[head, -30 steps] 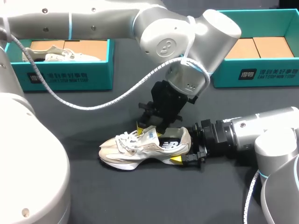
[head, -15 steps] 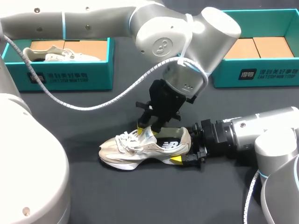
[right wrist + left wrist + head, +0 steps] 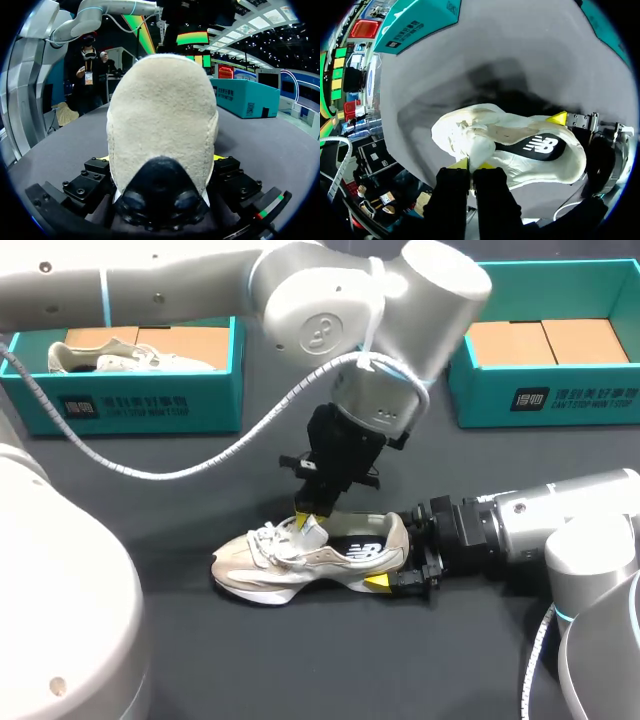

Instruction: Take the shoe out of the shoebox, open the shoe tongue, remove and reinsert the insole, then place the shoe into the shoebox

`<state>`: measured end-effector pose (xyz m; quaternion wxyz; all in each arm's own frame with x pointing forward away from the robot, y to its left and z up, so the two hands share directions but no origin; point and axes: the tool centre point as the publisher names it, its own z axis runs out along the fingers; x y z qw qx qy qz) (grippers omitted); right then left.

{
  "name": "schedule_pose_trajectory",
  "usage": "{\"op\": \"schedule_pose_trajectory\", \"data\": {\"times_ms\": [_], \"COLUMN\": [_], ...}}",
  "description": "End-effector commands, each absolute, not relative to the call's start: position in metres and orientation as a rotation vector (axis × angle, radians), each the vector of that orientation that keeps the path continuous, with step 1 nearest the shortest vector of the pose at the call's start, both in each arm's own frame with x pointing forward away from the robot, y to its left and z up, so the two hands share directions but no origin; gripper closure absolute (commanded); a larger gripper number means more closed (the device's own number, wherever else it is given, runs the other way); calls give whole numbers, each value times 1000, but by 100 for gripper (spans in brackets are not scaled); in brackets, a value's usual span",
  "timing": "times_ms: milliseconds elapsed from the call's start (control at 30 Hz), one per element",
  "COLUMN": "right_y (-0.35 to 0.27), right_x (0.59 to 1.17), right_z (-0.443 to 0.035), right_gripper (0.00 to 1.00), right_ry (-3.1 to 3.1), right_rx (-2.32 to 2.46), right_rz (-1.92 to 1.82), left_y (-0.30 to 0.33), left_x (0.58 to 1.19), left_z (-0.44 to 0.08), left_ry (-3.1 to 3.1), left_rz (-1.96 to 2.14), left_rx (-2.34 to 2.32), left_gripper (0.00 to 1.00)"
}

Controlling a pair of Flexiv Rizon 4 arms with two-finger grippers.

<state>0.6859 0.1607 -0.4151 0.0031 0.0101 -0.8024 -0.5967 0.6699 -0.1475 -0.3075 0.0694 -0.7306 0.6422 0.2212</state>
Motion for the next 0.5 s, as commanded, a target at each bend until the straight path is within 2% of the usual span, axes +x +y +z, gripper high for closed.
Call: {"op": "schedule_pose_trajectory", "data": {"times_ms": [33, 500], "right_y": [161, 161], "right_x": [687, 687], "right_z": [-416, -416], "right_gripper": [100, 100], "right_ry": [-2520, -2520], "right_rx": [32, 32], "right_rz": [-1864, -1864], "left_y": [-105, -60], "left_x": [670, 671], "left_z": [-301, -317], "left_ry": [1808, 1950], "left_rz": [461, 307], "left_rx": [-2499, -2586], "left_gripper": [100, 100]}}
